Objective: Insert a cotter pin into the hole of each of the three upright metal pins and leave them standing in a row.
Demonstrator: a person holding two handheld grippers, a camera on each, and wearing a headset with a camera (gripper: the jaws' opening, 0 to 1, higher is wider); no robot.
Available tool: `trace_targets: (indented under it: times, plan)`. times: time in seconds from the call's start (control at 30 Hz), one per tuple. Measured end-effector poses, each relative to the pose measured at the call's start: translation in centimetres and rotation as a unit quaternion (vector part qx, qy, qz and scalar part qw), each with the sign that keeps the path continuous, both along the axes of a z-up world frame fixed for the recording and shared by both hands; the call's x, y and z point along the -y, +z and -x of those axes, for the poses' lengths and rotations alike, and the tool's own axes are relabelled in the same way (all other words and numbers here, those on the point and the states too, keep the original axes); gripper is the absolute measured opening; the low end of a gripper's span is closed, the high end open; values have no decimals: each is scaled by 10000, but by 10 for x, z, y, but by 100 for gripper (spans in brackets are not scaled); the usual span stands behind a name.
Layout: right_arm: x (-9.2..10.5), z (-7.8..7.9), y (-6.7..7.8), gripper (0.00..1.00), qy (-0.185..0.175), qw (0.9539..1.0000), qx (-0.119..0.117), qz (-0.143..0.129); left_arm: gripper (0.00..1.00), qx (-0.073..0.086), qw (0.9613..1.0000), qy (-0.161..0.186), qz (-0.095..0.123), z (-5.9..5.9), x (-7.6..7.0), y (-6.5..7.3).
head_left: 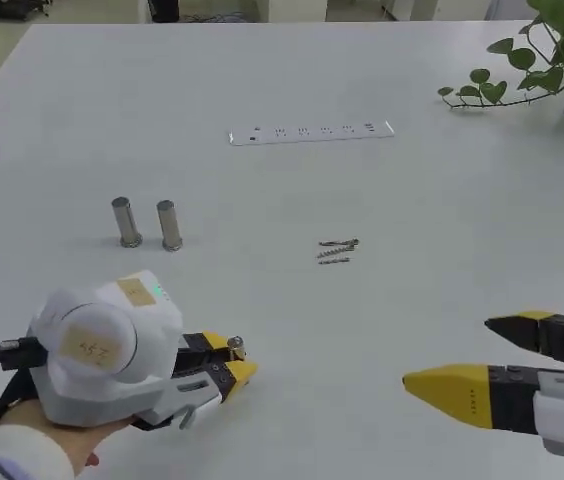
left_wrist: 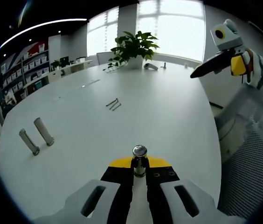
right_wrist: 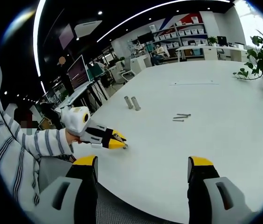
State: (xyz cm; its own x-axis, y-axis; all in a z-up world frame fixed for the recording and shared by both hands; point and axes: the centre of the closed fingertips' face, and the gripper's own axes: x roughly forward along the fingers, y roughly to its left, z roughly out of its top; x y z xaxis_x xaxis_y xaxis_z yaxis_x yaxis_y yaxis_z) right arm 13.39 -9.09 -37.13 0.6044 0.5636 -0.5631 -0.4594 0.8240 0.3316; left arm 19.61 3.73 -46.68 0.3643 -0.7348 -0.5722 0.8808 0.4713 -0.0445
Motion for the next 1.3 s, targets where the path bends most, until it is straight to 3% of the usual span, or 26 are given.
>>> trace_targets:
  times: [0.57,0.87,1.13,1.3]
  plan:
    - [-6,2,-4,77,119,9999,-54,30,5,69,9999,-137,-60,5,2,-6]
    - [-10,1,-3,77,175,9998,-47,8,6,13,10000,-56,-62,5,1,-6]
    - [-8,-1,-2,77,214,9998,-27,-11,7,239,9992,-170,-264,5,0,-4]
    - [-8,-1,-2,77,327,9994,-1,84,17,282,9992,-142,-263,2,0,5]
